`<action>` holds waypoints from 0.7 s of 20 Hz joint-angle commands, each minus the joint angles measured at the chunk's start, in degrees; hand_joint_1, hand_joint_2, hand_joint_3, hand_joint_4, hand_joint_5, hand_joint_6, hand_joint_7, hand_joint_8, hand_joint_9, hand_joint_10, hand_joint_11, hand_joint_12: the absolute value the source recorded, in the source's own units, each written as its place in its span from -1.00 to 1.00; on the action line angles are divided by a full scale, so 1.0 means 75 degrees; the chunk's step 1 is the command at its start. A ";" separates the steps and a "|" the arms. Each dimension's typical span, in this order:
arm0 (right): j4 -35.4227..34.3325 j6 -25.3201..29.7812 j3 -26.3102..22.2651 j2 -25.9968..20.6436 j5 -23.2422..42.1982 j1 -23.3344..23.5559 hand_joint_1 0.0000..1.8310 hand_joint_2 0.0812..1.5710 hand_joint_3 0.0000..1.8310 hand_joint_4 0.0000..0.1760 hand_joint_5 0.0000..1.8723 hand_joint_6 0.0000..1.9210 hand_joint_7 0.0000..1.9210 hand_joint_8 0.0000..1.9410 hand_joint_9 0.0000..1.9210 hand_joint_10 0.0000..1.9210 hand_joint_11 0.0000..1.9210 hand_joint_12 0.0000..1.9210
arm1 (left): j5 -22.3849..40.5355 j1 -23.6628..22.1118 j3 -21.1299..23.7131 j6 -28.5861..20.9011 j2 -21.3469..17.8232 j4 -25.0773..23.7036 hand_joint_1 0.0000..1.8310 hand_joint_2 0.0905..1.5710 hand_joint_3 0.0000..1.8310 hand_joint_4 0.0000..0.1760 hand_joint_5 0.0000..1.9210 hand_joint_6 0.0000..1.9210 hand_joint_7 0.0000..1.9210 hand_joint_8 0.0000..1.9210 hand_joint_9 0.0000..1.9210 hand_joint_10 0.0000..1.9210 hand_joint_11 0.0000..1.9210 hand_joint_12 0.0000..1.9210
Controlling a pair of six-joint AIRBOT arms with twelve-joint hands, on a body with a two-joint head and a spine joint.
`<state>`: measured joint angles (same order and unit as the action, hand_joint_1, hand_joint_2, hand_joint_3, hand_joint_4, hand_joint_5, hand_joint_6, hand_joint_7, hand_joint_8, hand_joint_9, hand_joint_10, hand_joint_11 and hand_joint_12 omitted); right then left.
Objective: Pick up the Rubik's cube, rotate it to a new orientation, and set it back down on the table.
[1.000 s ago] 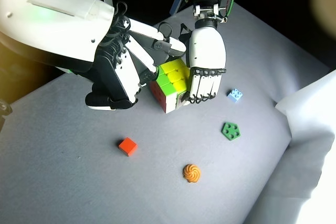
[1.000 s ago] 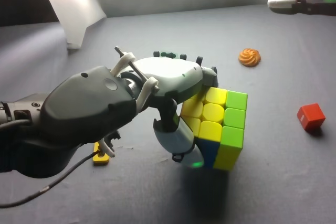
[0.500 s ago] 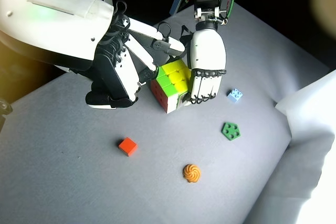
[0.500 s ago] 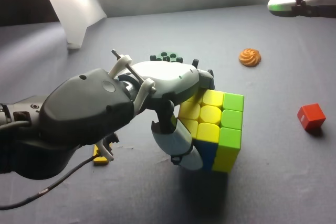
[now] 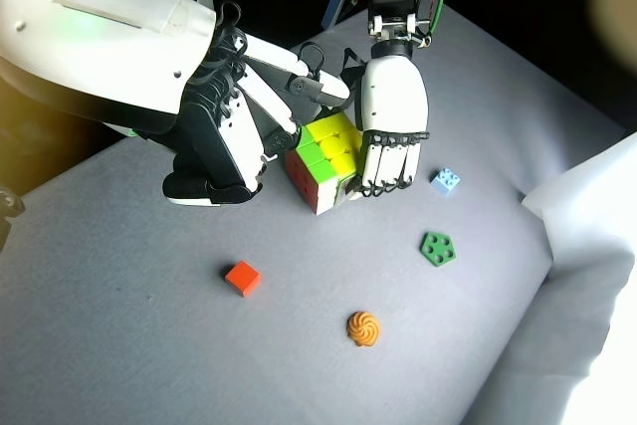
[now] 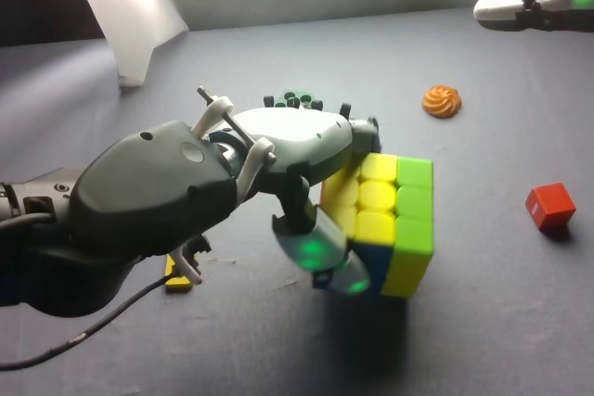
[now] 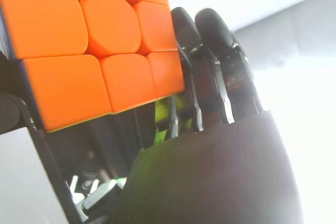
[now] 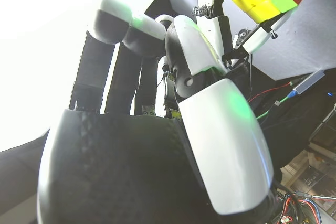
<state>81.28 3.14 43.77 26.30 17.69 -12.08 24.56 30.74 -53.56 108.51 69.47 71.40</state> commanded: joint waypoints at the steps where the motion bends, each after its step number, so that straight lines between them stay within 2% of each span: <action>1: -0.0232 -0.0013 -0.0023 -0.0015 0.0164 0.0068 0.43 0.75 -1.00 1.00 -0.91 -1.00 -0.34 0.70 0.05 1.00 0.05 1.00 | 0.0271 -0.0147 0.0015 -0.0067 0.0003 -0.0270 -0.03 0.19 -1.00 -1.00 -0.64 -0.71 -0.57 -0.64 -0.69 -0.45 -1.00 0.01; 2: -0.0232 -0.0015 -0.0022 -0.0015 0.0167 0.0067 0.43 0.76 -1.00 1.00 -0.91 -1.00 -0.34 0.70 0.05 1.00 0.05 1.00 | 0.0271 -0.0152 0.0015 -0.0067 0.0003 -0.0270 -0.07 0.09 -1.00 -1.00 -0.65 -0.87 -0.59 -0.83 -0.70 -0.64 -1.00 -0.17; 3: -0.0232 -0.0016 -0.0021 -0.0016 0.0167 0.0067 0.41 0.79 -1.00 1.00 -0.93 -1.00 -0.37 0.75 0.05 1.00 0.03 1.00 | 0.0271 -0.0155 0.0015 -0.0067 0.0002 -0.0271 -0.06 0.02 -1.00 -1.00 -0.76 -0.99 -0.68 -0.98 -0.74 -0.84 -1.00 -0.38; 5: -0.0232 -0.0016 -0.0021 -0.0016 0.0167 0.0067 0.41 0.79 -1.00 1.00 -0.92 -0.99 -0.37 0.75 0.05 1.00 0.03 1.00 | 0.0271 -0.0162 0.0023 -0.0067 0.0000 -0.0271 -0.06 -0.03 -1.00 -1.00 -0.78 -1.00 -0.73 -1.00 -0.76 -0.92 -1.00 -0.44; 6: -0.0232 -0.0017 -0.0021 -0.0016 0.0167 0.0067 0.42 0.78 -1.00 1.00 -0.92 -0.99 -0.37 0.74 0.03 1.00 0.00 1.00 | 0.0271 -0.0167 0.0028 -0.0067 -0.0001 -0.0271 -0.10 -0.08 -1.00 -1.00 -0.83 -1.00 -0.78 -1.00 -0.81 -0.96 -1.00 -0.52; 7: -0.0232 -0.0018 -0.0021 -0.0016 0.0167 0.0067 0.41 0.78 -1.00 1.00 -0.97 -1.00 -0.37 0.74 0.00 1.00 -0.01 1.00 | 0.0271 -0.0174 0.0030 -0.0067 -0.0001 -0.0271 -0.14 -0.15 -1.00 -1.00 -0.92 -1.00 -0.90 -0.99 -0.90 -0.99 -1.00 -0.68; 10: -0.0232 -0.0018 -0.0021 -0.0016 0.0167 0.0067 0.43 0.76 -1.00 1.00 -0.96 -1.00 -0.34 0.69 0.02 1.00 0.01 1.00 | 0.0271 -0.0198 0.0034 -0.0066 -0.0003 -0.0271 -0.18 -0.21 -1.00 -1.00 -0.95 -1.00 -0.93 -1.00 -0.93 -1.00 -1.00 -0.69; 12: -0.0231 -0.0019 -0.0021 -0.0016 0.0167 0.0067 0.42 0.77 -1.00 1.00 -0.95 -1.00 -0.36 0.73 0.04 1.00 0.04 1.00 | 0.0271 -0.0227 0.0034 -0.0060 -0.0018 -0.0289 -0.32 -0.22 -1.00 -1.00 -1.00 -1.00 -0.99 -1.00 -0.99 -1.00 -1.00 -0.79; 14: -0.0231 -0.0019 -0.0021 -0.0016 0.0172 0.0062 0.43 0.76 -1.00 1.00 -0.96 -0.99 -0.35 0.70 0.05 1.00 0.06 1.00 | 0.0269 -0.0265 0.0037 -0.0060 -0.0038 -0.0318 -0.28 -0.24 -1.00 -1.00 -1.00 -1.00 -1.00 -1.00 -1.00 -1.00 -1.00 -0.85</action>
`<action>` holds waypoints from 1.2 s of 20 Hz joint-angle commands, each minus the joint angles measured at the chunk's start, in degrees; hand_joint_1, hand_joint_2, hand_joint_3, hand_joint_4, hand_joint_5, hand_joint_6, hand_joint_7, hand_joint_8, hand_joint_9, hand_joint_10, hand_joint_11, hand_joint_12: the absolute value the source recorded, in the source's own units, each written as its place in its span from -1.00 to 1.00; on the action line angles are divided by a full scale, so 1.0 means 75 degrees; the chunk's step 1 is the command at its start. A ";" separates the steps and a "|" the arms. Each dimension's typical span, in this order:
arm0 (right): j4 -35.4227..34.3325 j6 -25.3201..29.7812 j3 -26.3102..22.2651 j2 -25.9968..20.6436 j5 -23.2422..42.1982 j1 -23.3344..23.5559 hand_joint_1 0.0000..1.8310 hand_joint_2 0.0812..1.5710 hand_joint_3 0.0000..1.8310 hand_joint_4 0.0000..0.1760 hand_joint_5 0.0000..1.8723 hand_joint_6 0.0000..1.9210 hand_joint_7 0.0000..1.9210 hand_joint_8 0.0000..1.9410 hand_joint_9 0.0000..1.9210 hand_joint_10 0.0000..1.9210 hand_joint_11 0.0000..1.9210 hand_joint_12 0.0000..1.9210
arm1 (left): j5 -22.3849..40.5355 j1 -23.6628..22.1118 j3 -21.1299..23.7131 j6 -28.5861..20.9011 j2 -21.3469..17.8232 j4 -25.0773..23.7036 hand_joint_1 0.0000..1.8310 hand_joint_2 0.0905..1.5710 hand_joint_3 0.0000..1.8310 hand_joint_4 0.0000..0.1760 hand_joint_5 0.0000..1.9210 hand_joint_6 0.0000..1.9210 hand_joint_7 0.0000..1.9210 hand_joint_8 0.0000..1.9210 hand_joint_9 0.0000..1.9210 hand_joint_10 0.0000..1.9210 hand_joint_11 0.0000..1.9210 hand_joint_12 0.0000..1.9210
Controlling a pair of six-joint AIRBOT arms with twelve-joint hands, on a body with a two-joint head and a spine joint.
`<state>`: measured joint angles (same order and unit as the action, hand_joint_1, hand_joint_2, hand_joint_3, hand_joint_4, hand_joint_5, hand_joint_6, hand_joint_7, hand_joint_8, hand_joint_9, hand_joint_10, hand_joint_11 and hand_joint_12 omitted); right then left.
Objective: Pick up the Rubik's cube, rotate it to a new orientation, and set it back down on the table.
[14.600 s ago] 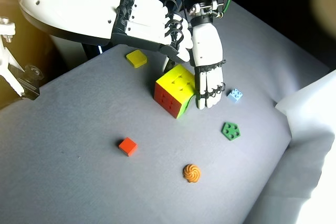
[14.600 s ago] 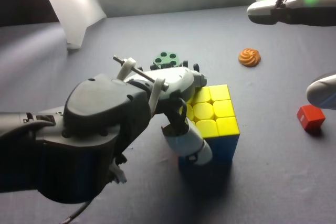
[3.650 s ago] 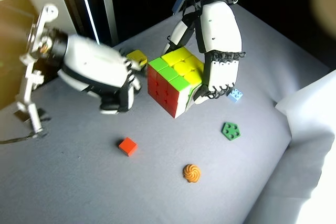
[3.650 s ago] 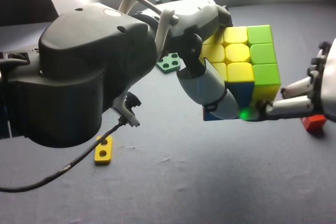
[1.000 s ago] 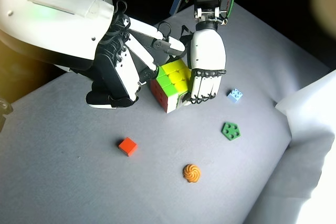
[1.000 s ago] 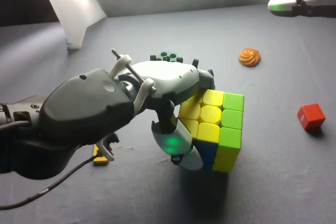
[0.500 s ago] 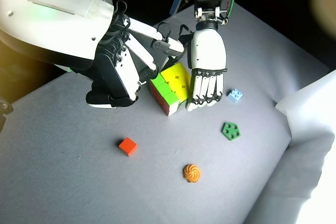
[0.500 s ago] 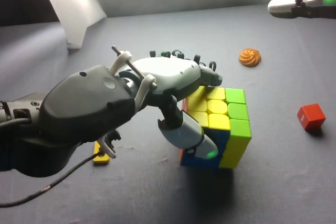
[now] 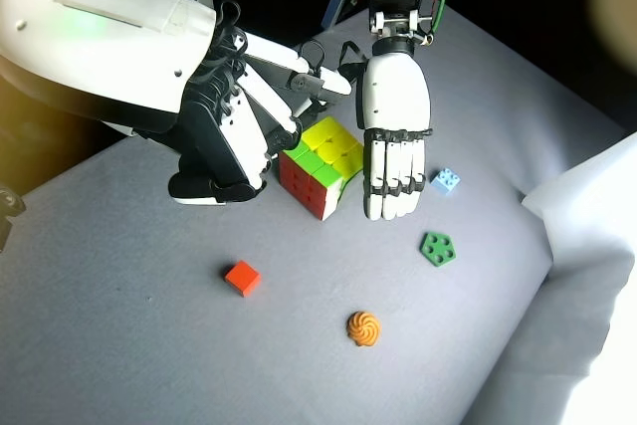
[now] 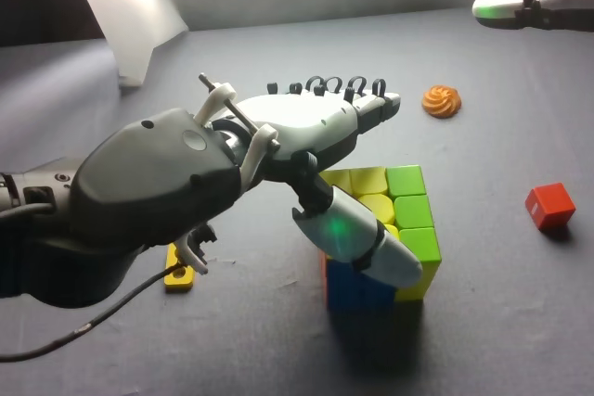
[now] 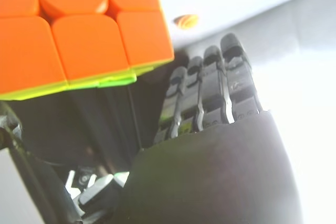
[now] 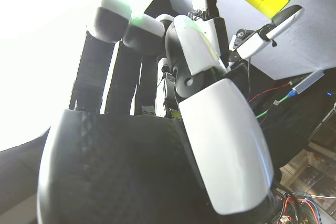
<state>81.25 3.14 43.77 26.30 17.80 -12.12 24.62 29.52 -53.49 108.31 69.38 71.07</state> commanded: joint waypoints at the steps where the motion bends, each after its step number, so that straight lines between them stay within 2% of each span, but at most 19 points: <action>1: -0.0228 -0.0019 -0.0021 -0.0016 0.0172 0.0061 0.43 0.74 -1.00 1.00 -0.95 -1.00 -0.32 0.66 0.03 1.00 0.05 1.00 | 0.0260 -0.0148 0.0028 -0.0034 -0.0041 -0.0300 -0.33 -0.25 -1.00 -1.00 -1.00 -1.00 -1.00 -1.00 -1.00 -1.00 -1.00 -0.81; 4: -0.0226 -0.0019 -0.0021 -0.0016 0.0212 0.0033 0.43 0.76 -1.00 1.00 -0.93 -0.99 -0.34 0.69 0.02 1.00 0.03 1.00 | 0.0253 -0.0283 0.0020 -0.0033 -0.0083 -0.0346 -0.26 -0.24 -1.00 -1.00 -0.98 -1.00 -0.99 -1.00 -0.97 -0.99 -1.00 -0.73; 6: -0.0220 -0.0019 -0.0022 -0.0016 0.0274 -0.0027 0.44 0.74 -1.00 1.00 -0.93 -1.00 -0.32 0.65 0.00 1.00 0.01 1.00 | 0.0121 -0.0428 0.0019 0.0021 -0.0171 -0.0349 -0.31 -0.22 -1.00 -1.00 -0.99 -1.00 -0.98 -1.00 -0.96 -0.99 -1.00 -0.75; 10: -0.0173 -0.0019 -0.0027 -0.0012 0.0503 -0.0267 0.43 0.74 -1.00 1.00 -0.93 -0.99 -0.32 0.66 0.02 1.00 0.04 1.00 | -0.0403 -0.0768 0.0026 0.0264 -0.0481 -0.0349 -0.30 -0.20 -0.99 -1.00 -1.00 -1.00 -1.00 -1.00 -0.99 -1.00 -1.00 -0.78; 12: -0.0110 -0.0019 -0.0055 -0.0008 0.0594 -0.0392 0.43 0.75 -1.00 1.00 -0.94 -1.00 -0.33 0.68 0.03 1.00 0.06 1.00 | -0.0742 -0.1010 0.0027 0.0443 -0.0729 -0.0307 -0.36 -0.20 -1.00 -1.00 -1.00 -1.00 -0.99 -1.00 -0.98 -1.00 -1.00 -0.75; 14: 0.0159 -0.0019 -0.0157 -0.0008 0.0600 -0.0489 0.42 0.77 -1.00 1.00 -0.94 -0.99 -0.36 0.72 0.04 1.00 0.08 1.00 | -0.1041 -0.1253 0.0063 0.1030 -0.1011 0.0181 -0.35 -0.20 -1.00 -1.00 -0.97 -0.99 -0.95 -0.99 -0.94 -0.99 -1.00 -0.69; 18: 0.0405 -0.0021 -0.0316 -0.0008 0.0814 -0.0655 0.42 0.76 -1.00 1.00 -0.93 -0.99 -0.36 0.72 0.04 1.00 0.08 1.00 | -0.1664 -0.1631 0.0133 0.1485 -0.1545 0.0388 -0.35 -0.20 -1.00 -1.00 -0.95 -0.99 -0.93 -0.98 -0.93 -0.99 -1.00 -0.68; 19: 0.0405 -0.0021 -0.0329 -0.0008 0.0822 -0.0662 0.42 0.77 -1.00 1.00 -0.93 -0.99 -0.36 0.72 0.03 1.00 0.07 1.00 | -0.1777 -0.1681 0.0157 0.1514 -0.1645 0.0367 -0.38 -0.19 -1.00 -1.00 -0.97 -1.00 -0.97 -0.99 -0.97 -0.99 -1.00 -0.75; 20: 0.0406 -0.0025 -0.0344 -0.0007 0.0829 -0.0670 0.42 0.77 -1.00 1.00 -0.95 -1.00 -0.35 0.72 0.02 1.00 0.06 1.00 | -0.1851 -0.1699 0.0182 0.1515 -0.1726 0.0363 -0.43 0.01 -0.96 -1.00 -0.97 -1.00 -0.98 -0.99 -0.98 -1.00 -1.00 -0.83; 21: 0.0421 -0.0041 -0.0369 -0.0007 0.0846 -0.0686 0.42 0.76 -1.00 1.00 -0.96 -1.00 -0.34 0.70 0.00 1.00 0.04 1.00 | -0.1910 -0.1731 0.0216 0.1515 -0.1822 0.0345 -0.47 0.12 -0.96 -1.00 -0.96 -1.00 -0.97 -0.99 -0.99 -1.00 -1.00 -0.91; 22: 0.0441 -0.0172 -0.0400 -0.0007 0.0875 -0.0709 0.43 0.75 -1.00 1.00 -0.96 -1.00 -0.33 0.68 -0.01 1.00 0.01 1.00 | -0.1978 -0.1772 0.0270 0.1515 -0.1945 0.0300 -0.55 0.23 -1.00 -1.00 -0.90 -1.00 -0.89 -1.00 -0.91 -0.99 -1.00 -0.79; 24: 0.0441 -0.0461 -0.0433 -0.0008 0.0875 -0.0724 0.42 0.75 -1.00 1.00 -0.97 -1.00 -0.34 0.68 -0.06 1.00 -0.03 1.00 | -0.2041 -0.1838 0.0376 0.1529 -0.2137 0.0276 -0.57 0.24 -1.00 -1.00 -0.88 -1.00 -0.84 -0.99 -0.85 -0.98 -1.00 -0.67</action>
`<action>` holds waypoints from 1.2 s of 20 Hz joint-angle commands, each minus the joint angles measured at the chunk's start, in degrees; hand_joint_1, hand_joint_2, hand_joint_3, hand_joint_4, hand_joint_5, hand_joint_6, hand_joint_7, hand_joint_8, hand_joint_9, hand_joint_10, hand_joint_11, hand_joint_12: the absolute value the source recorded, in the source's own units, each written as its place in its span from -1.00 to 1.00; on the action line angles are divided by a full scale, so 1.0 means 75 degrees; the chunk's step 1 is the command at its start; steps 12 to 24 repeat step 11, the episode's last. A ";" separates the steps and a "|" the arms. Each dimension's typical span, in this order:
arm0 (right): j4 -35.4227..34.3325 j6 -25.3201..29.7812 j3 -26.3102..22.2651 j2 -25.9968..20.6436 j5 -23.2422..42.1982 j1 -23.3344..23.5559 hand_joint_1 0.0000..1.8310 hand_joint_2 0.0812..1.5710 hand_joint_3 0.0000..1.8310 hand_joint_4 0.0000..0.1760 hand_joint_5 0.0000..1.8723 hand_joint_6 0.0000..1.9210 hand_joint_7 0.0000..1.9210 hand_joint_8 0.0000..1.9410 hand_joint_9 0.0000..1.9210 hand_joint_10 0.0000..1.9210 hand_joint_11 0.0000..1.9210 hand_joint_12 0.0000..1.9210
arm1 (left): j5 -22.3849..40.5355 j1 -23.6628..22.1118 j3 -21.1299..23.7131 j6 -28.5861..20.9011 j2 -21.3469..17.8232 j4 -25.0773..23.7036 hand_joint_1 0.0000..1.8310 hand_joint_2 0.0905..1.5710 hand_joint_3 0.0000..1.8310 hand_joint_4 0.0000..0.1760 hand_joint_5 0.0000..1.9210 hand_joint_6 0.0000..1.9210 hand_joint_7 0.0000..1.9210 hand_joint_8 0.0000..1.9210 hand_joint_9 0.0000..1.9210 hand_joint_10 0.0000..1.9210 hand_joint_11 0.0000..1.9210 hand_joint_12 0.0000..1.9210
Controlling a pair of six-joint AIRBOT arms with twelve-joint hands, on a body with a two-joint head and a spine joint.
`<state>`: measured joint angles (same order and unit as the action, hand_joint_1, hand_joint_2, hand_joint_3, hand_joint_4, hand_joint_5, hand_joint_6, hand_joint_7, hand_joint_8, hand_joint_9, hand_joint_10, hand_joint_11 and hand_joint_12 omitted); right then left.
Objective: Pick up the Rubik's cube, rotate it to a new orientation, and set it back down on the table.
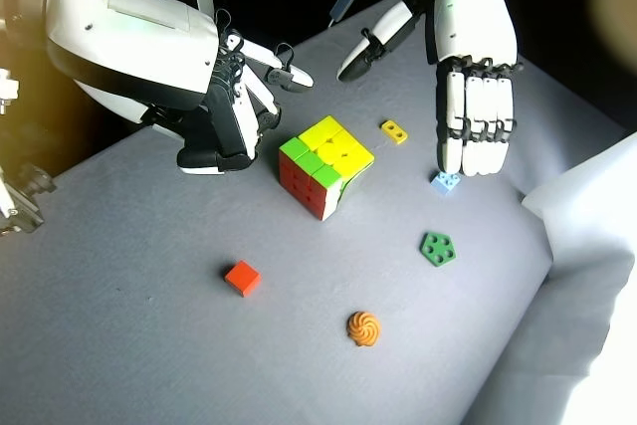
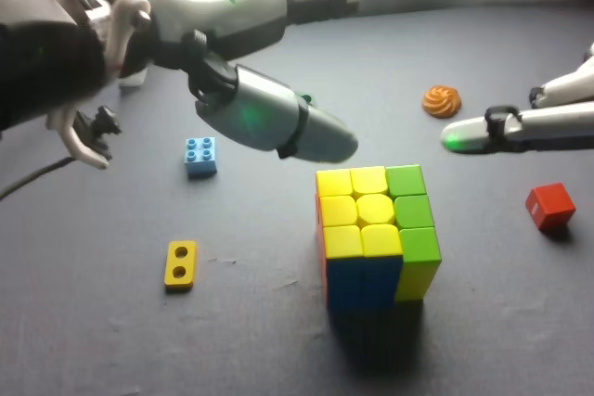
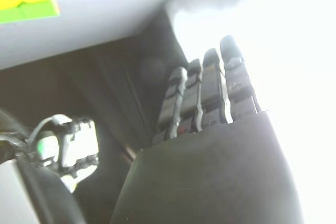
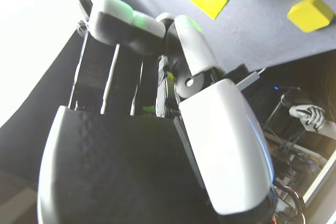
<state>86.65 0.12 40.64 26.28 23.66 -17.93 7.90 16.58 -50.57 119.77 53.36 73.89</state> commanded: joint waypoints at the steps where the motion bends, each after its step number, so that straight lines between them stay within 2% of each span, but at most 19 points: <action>1: -0.0280 -0.0057 -0.0016 -0.0006 0.0096 0.0056 0.42 0.76 -1.00 1.00 -0.97 -1.00 -0.34 0.69 -0.05 1.00 -0.03 1.00 | 0.0144 -0.0136 0.0022 0.0006 -0.0074 -0.0099 -0.57 0.23 -1.00 -1.00 -0.89 -1.00 -0.87 -0.99 -0.87 -0.99 -1.00 -0.70; 3: -0.0367 0.0155 -0.0036 -0.0006 0.0102 0.0067 0.41 0.77 -1.00 1.00 -0.98 -1.00 -0.36 0.71 -0.11 1.00 -0.07 1.00 | 0.0139 -0.0211 0.0069 0.0006 -0.0144 -0.0095 -0.61 0.25 -1.00 -1.00 -0.92 -1.00 -0.87 -1.00 -0.88 -1.00 -1.00 -0.78; 4: -0.0367 0.0390 -0.0063 -0.0007 0.0102 0.0066 0.55 0.73 -1.00 1.00 -0.96 -0.99 -0.41 0.64 -0.27 0.87 -0.10 1.00 | 0.0138 -0.0249 0.0077 0.0013 -0.0145 -0.0095 -0.62 0.26 -1.00 -1.00 -0.93 -1.00 -0.88 -1.00 -0.89 -1.00 -1.00 -0.81; 5: -0.0367 0.0442 -0.0078 -0.0006 0.0101 0.0064 0.44 0.74 -1.00 1.00 -0.95 -1.00 -0.37 0.68 -0.15 0.97 -0.08 1.00 | 0.0138 -0.0291 0.0089 0.0013 -0.0143 -0.0088 -0.57 0.24 -1.00 -1.00 -0.91 -0.99 -0.88 -1.00 -0.90 -1.00 -1.00 -0.82; 7: -0.0367 0.0444 -0.0081 -0.0001 0.0102 0.0024 0.42 0.73 -1.00 1.00 -0.92 -0.99 -0.35 0.69 -0.08 1.00 -0.04 1.00 | 0.0140 -0.0314 0.0106 0.0013 -0.0138 -0.0065 -0.59 0.25 -1.00 -1.00 -0.93 -1.00 -0.92 -1.00 -0.93 -1.00 -1.00 -0.88; 8: -0.0370 0.0458 -0.0081 0.0003 0.0101 -0.0026 0.42 0.74 -1.00 1.00 -0.92 -0.99 -0.36 0.70 -0.07 1.00 -0.04 1.00 | 0.0140 -0.0327 0.0112 0.0013 -0.0138 -0.0049 -0.58 0.24 -1.00 -1.00 -0.92 -1.00 -0.89 -1.00 -0.91 -1.00 -1.00 -0.84; 9: -0.0441 0.0465 -0.0078 0.0004 0.0101 -0.0091 0.55 0.74 -1.00 1.00 -0.90 -0.99 -0.42 0.67 -0.28 0.90 -0.07 1.00 | 0.0139 -0.0330 0.0112 0.0013 -0.0141 -0.0047 -0.61 0.24 -1.00 -1.00 -0.92 -1.00 -0.90 -1.00 -0.92 -1.00 -1.00 -0.82; 10: -0.0543 0.0465 -0.0075 0.0005 0.0101 -0.0189 0.43 0.77 -1.00 1.00 -0.94 -1.00 -0.40 0.74 -0.16 0.98 -0.09 1.00 | 0.0134 -0.0340 0.0103 0.0013 -0.0144 -0.0047 -0.62 0.24 -1.00 -1.00 -0.92 -1.00 -0.90 -1.00 -0.92 -1.00 -1.00 -0.79; 11: -0.0570 0.0464 -0.0071 0.0036 0.0099 -0.0290 0.40 0.77 -1.00 1.00 -0.91 -0.98 -0.38 0.74 -0.10 1.00 -0.06 1.00 | 0.0129 -0.0343 0.0093 0.0014 -0.0144 -0.0047 -0.60 0.24 -1.00 -1.00 -0.91 -1.00 -0.87 -0.99 -0.89 -0.99 -1.00 -0.76; 24: -0.0570 0.0464 -0.0071 0.0036 0.0099 -0.0290 0.40 0.77 -1.00 1.00 -0.91 -0.98 -0.38 0.74 -0.10 1.00 -0.06 1.00 | 0.0129 -0.0343 0.0093 0.0014 -0.0144 -0.0047 -0.60 0.24 -1.00 -1.00 -0.91 -1.00 -0.87 -0.99 -0.89 -0.99 -1.00 -0.76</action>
